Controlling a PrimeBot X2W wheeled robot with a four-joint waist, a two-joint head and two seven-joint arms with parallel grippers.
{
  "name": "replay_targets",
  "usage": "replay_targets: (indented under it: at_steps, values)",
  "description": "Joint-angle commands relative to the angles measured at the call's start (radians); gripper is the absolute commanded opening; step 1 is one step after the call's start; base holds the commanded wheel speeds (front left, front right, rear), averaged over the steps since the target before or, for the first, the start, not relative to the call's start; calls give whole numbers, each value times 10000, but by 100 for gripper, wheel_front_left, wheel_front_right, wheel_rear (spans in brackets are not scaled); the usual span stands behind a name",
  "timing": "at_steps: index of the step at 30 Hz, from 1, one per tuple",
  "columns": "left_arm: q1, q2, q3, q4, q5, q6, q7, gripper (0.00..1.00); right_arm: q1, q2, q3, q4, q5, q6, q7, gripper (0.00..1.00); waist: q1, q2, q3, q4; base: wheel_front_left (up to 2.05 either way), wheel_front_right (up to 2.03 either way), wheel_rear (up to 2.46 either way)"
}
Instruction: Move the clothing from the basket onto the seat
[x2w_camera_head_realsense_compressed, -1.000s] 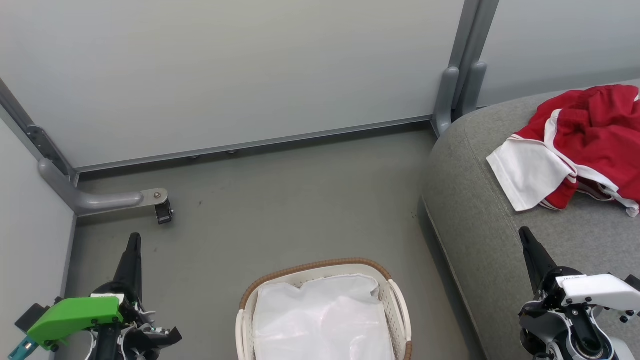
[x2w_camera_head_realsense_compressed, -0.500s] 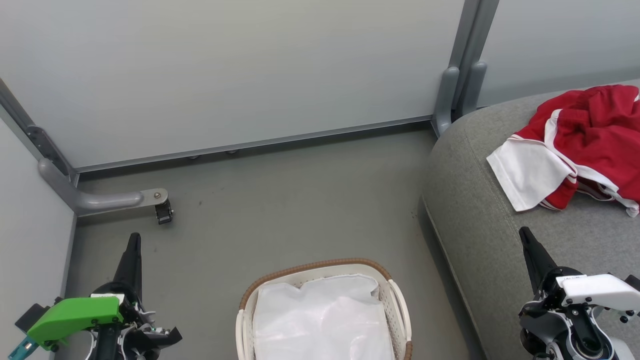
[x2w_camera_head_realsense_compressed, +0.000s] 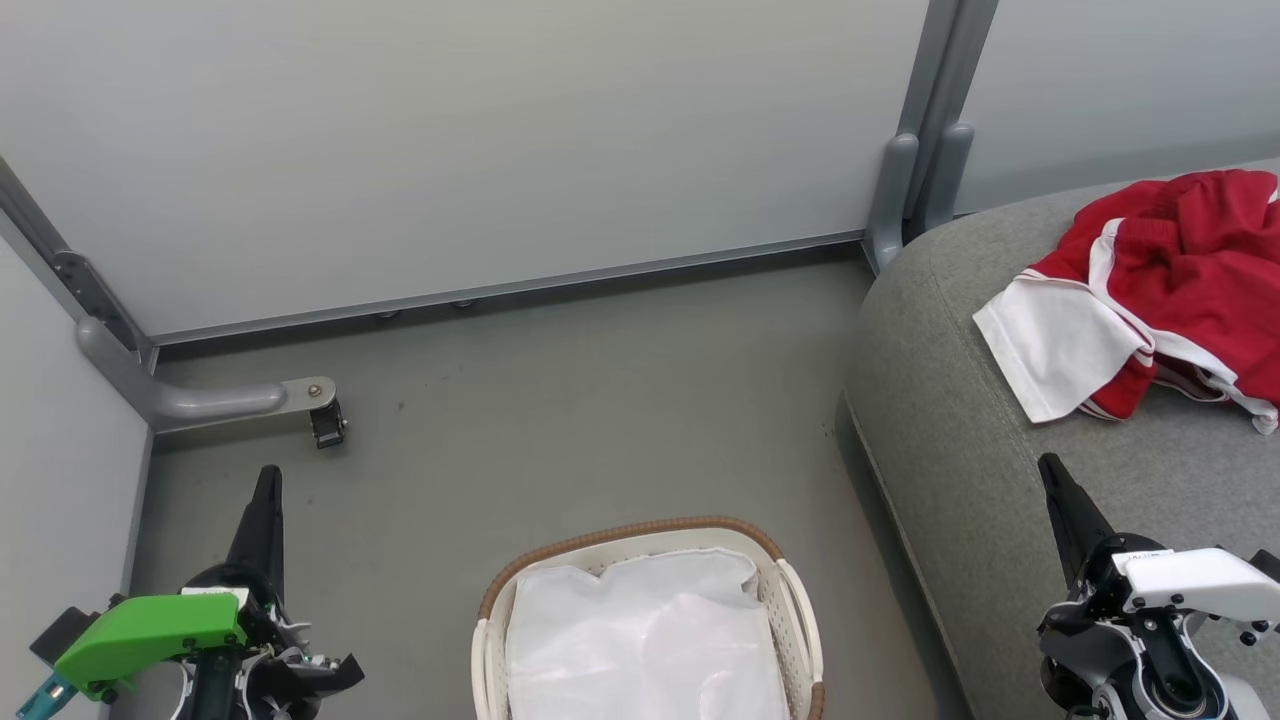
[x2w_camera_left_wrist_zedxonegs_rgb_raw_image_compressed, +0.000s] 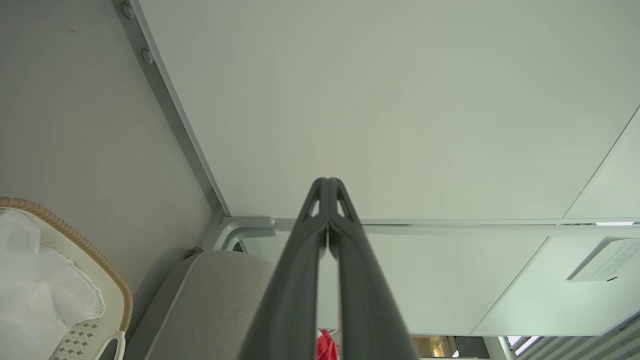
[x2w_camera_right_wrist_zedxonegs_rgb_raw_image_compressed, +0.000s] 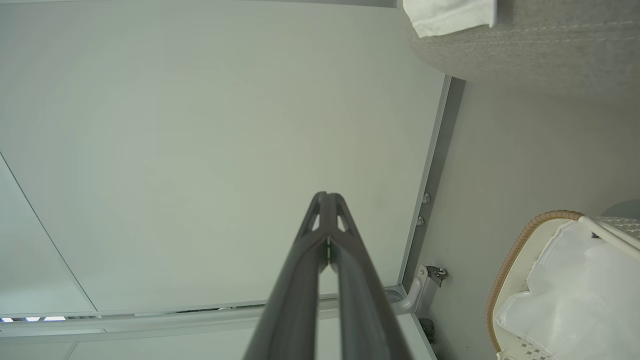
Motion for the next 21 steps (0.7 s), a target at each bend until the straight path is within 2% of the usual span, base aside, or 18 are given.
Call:
replay_targets:
  at_steps: [1,21]
  values:
    - [-116,40,24,-24,-28,-45,45,0,-72,-41,-22,-33,23,0,32,0,0,0,0,0,0,0,0]
    - [-116,40,24,-23,-28,-45,45,0,-72,-39,-25,-33,20,0,34,0,0,0,0,0,0,0,0]
